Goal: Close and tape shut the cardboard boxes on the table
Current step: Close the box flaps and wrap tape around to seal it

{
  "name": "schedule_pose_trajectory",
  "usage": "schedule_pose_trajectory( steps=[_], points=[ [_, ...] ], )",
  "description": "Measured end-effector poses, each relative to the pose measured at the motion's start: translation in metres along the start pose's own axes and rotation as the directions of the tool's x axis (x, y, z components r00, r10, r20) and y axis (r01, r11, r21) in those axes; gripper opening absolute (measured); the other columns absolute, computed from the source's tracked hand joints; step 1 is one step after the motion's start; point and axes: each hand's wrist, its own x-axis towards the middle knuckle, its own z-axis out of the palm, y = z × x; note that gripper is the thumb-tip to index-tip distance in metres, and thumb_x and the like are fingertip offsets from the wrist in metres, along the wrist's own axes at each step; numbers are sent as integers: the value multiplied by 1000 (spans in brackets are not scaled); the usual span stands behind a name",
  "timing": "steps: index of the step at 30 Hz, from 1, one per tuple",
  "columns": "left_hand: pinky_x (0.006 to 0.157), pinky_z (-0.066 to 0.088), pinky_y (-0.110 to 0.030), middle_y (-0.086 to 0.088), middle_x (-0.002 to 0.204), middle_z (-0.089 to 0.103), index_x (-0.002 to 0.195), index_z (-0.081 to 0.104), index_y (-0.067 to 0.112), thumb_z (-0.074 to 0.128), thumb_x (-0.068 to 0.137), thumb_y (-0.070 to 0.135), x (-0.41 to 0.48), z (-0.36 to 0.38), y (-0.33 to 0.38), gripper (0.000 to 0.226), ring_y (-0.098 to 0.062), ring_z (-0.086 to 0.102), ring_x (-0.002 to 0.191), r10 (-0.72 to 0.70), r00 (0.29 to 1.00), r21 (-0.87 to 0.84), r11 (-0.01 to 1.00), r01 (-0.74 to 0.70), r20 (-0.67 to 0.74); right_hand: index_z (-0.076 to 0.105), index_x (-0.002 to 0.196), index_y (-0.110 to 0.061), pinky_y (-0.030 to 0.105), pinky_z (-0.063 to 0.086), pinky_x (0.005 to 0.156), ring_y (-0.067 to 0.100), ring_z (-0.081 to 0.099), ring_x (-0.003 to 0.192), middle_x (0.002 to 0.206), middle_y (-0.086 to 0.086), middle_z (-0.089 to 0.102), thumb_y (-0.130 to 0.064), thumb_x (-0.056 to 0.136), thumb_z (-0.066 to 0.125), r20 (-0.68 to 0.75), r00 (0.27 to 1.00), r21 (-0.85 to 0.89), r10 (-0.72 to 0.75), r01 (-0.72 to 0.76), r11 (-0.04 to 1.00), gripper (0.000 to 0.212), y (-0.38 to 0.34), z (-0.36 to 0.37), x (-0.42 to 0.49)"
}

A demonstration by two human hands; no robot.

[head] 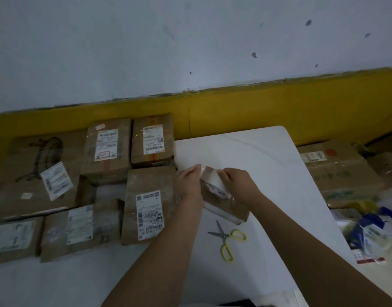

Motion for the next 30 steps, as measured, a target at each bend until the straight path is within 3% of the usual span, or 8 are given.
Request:
schedule_pose_trajectory(
  steps=[9, 12, 15, 20, 22, 24, 27, 30],
  points=[
    [91, 52, -34, 6, 94, 69, 95, 74, 16, 79, 82, 23, 38, 3, -19, 16, -15, 62, 91, -165, 986, -165, 973, 162, -3, 53, 70, -20, 28, 37, 57, 17, 55, 64, 65, -4, 53, -52, 102, 33, -92, 995, -227, 46, -66, 972, 50, -19, 16, 21],
    [88, 53, -35, 1, 88, 69, 94, 73, 12, 74, 86, 18, 34, 1, -27, 10, -19, 64, 86, -262, 965, -283, 927, 247, -14, 56, 67, -17, 28, 34, 55, 16, 53, 62, 61, -3, 52, -56, 97, 44, -104, 994, -180, 19, -38, 983, 51, -28, 17, 30],
    [94, 53, -48, -17, 102, 73, 99, 73, 2, 75, 80, 29, 45, 1, -48, 33, -34, 69, 98, -352, 935, -367, 866, 341, 38, 55, 63, -19, 28, 34, 54, 13, 51, 59, 59, -3, 52, -57, 95, 47, -77, 997, -128, 9, -19, 992, 50, -31, 21, 36],
    [88, 54, -36, -11, 100, 69, 118, 64, 4, 62, 91, 41, 71, 11, -61, 46, -28, 64, 102, -506, 853, -106, 848, 519, 125, 68, 76, -11, 35, 54, 69, 17, 61, 67, 69, 5, 64, -59, 97, 43, -46, 989, 149, 139, -131, 980, 58, -19, 27, 33],
    [76, 54, -32, -12, 115, 68, 123, 62, 6, 68, 87, 36, 77, 11, -66, 47, -27, 63, 105, -486, 867, -78, 865, 495, 111, 71, 83, -9, 34, 53, 71, 13, 59, 68, 72, 3, 64, -55, 98, 44, -46, 984, 255, 171, -154, 955, 55, -21, 26, 33],
    [86, 54, -37, -12, 131, 61, 131, 58, 8, 70, 87, 35, 69, 8, -61, 54, -29, 61, 114, -436, 894, -17, 898, 440, 103, 70, 81, -8, 29, 49, 65, 13, 58, 66, 71, 4, 63, -53, 98, 46, -63, 983, 296, 170, -144, 944, 54, -23, 25, 33],
    [102, 48, -38, -6, 142, 48, 141, 48, 18, 53, 97, 18, 46, 0, -38, 45, -27, 51, 126, -111, 990, 252, 964, 86, 87, 70, 80, -5, 25, 45, 60, 16, 59, 66, 74, 11, 66, -51, 99, 47, -57, 989, 280, 138, -117, 953, 55, -21, 25, 34],
    [78, 54, -21, -8, 123, 61, 130, 57, 23, 40, 100, 3, 21, -7, -18, 39, -23, 60, 107, 32, 917, 221, 966, -130, 398, 71, 81, -10, 30, 51, 66, 18, 62, 70, 77, 9, 68, -52, 98, 47, -48, 995, 252, 93, -78, 965, 52, -16, 16, 35]
  ],
)
